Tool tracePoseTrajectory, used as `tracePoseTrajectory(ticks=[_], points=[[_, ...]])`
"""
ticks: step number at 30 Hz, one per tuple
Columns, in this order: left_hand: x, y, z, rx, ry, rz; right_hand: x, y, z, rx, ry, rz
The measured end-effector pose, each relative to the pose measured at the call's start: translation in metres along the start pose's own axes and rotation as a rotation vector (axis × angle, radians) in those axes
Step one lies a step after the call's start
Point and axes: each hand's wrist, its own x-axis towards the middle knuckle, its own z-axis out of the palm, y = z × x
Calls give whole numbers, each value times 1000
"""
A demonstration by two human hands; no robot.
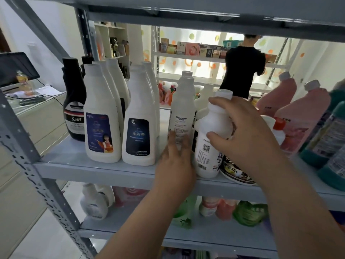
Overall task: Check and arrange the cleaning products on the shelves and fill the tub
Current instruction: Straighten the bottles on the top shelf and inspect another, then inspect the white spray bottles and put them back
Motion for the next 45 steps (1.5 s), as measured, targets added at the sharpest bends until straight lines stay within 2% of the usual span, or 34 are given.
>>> tracePoseTrajectory(ticks=[13, 19, 24, 28, 33, 36, 40, 45], points=[[-78, -67, 0, 191, 114, 362, 5, -47, 34, -67, -12, 40], [-81, -81, 3, 200, 93, 405, 5, -65, 56, -27, 41, 58], [-80, -82, 9, 199, 110, 406, -18, -65, 70, -26, -45, 85], [-78, -85, 16, 180, 152, 433, -69, -45, 76, 6, 68, 128], [-79, -71, 15, 200, 147, 419, -116, -3, 63, 3, 337, 339], [-78, -53, 18, 202, 175, 505, -122, 17, 45, 74, 456, 470], [-75, -32, 24, 200, 196, 501, -111, 43, 34, 199, 353, 554], [-76, -25, 37, 222, 308, 439, -100, 67, 41, 288, 320, 534]])
